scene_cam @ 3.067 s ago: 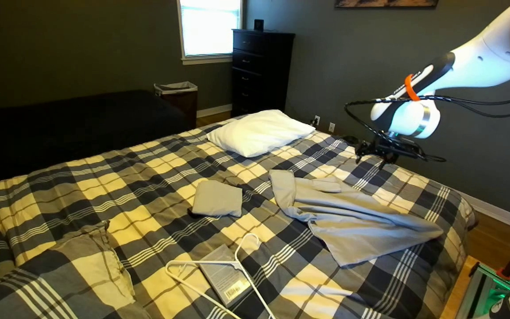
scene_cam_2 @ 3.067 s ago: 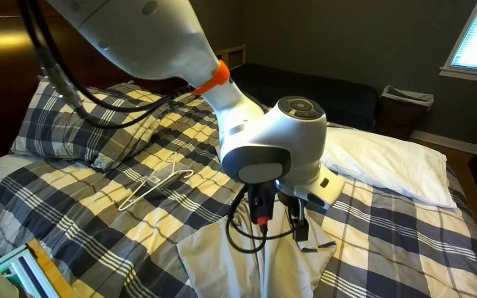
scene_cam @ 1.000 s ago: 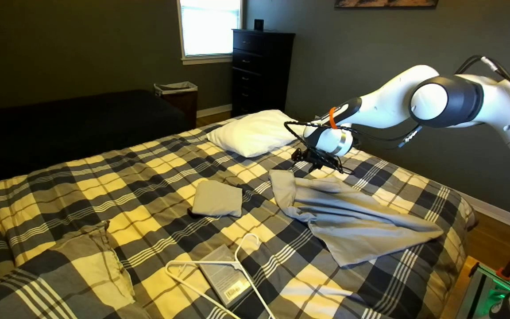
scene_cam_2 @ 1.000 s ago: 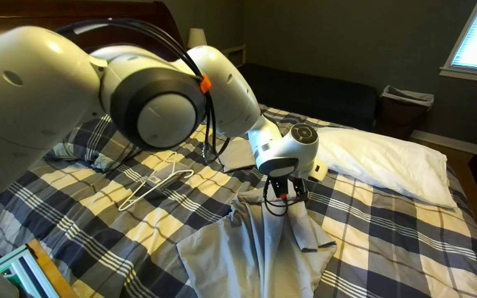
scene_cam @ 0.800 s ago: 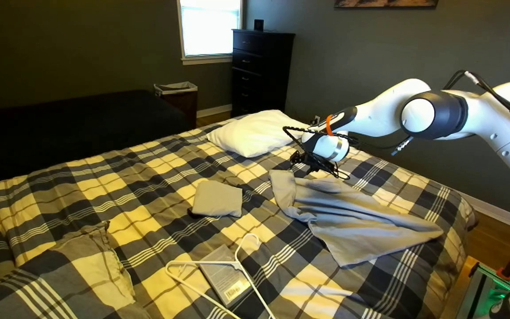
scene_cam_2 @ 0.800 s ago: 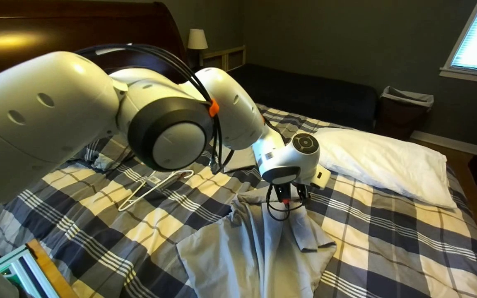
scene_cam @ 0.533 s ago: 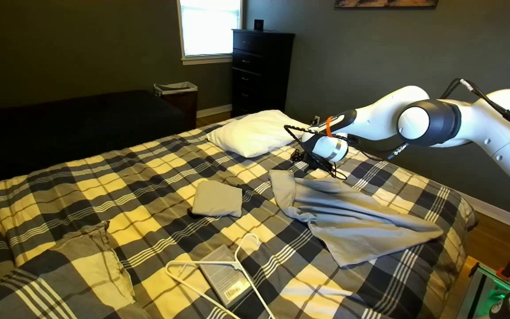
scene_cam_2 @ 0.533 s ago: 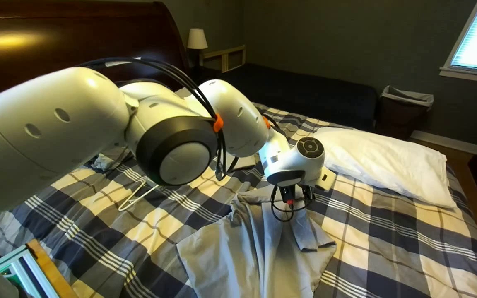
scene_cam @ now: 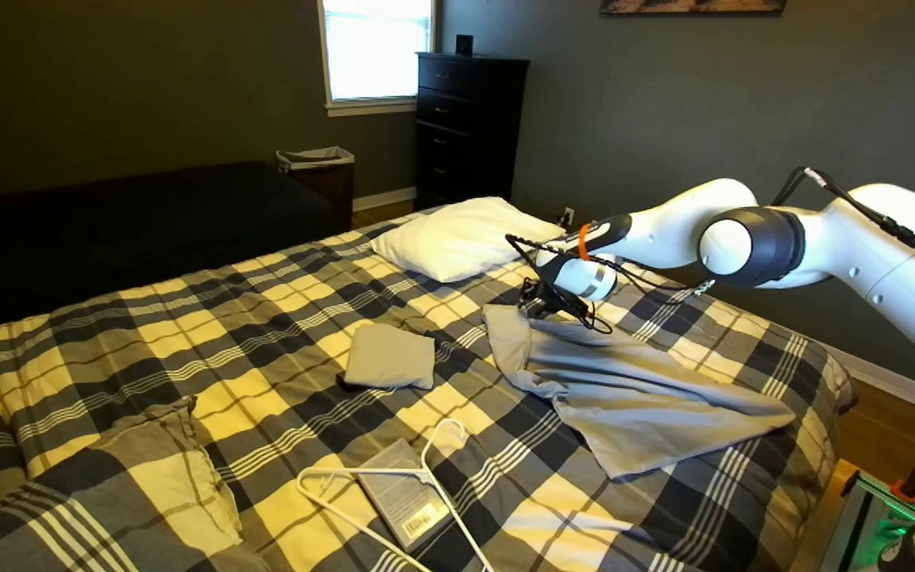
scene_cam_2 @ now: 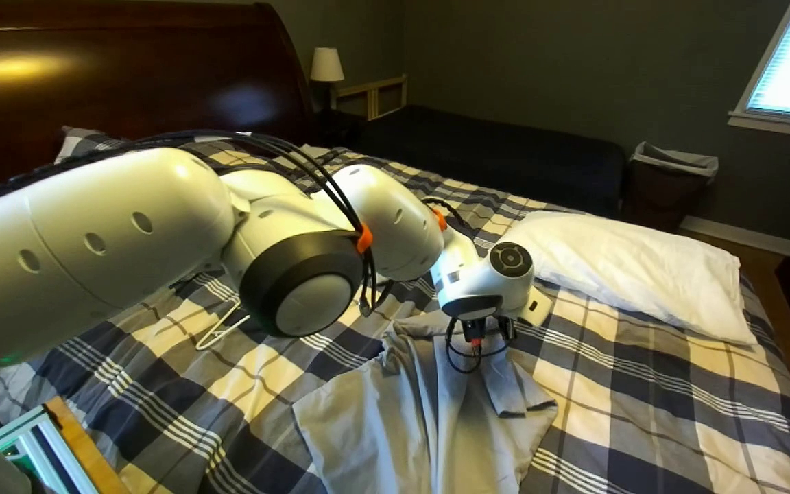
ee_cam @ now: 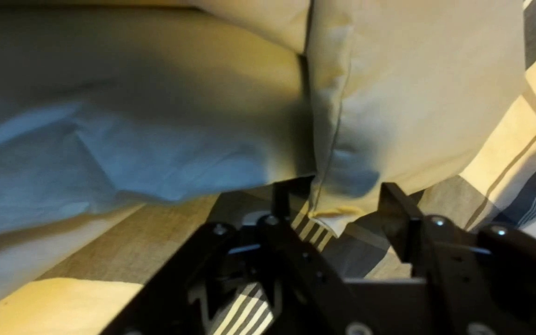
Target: Unfold the pillow case on the right
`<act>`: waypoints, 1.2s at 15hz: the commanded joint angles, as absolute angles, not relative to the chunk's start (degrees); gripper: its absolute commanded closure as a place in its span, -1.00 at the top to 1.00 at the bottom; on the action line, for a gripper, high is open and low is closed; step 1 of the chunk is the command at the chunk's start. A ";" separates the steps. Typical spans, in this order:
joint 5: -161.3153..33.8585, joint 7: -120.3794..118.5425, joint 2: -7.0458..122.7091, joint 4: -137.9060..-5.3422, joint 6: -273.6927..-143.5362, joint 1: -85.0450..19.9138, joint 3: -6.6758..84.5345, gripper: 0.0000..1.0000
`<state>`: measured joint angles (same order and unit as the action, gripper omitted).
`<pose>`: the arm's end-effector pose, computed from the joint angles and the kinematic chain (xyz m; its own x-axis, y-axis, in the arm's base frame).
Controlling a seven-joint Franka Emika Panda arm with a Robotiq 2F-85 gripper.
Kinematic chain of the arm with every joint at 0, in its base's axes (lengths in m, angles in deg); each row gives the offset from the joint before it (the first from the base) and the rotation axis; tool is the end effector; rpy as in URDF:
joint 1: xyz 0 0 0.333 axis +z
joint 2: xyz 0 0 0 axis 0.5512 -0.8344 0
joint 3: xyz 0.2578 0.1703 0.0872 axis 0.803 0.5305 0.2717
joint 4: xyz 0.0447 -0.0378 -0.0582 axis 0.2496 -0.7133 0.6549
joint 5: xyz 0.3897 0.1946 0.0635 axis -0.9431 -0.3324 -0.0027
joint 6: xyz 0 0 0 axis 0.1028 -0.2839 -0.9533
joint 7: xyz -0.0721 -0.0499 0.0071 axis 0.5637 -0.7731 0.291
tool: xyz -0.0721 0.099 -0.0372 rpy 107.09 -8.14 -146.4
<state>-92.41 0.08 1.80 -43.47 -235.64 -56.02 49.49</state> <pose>0.7719 -0.2721 0.0119 0.5880 -0.7572 0.2845 -0.6372 -0.6503 -0.4137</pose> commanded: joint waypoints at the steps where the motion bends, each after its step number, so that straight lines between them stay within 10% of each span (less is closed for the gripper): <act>1: -91.46 -2.28 -2.44 -37.74 -234.12 -55.75 49.68 -0.53; 4: -91.30 -3.20 -3.87 -35.85 -233.65 -55.51 49.43 -1.00; 18: -92.50 16.63 4.79 -40.30 -234.89 -54.48 68.34 -0.98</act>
<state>-92.31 16.65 4.89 -40.54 -235.04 -54.62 68.62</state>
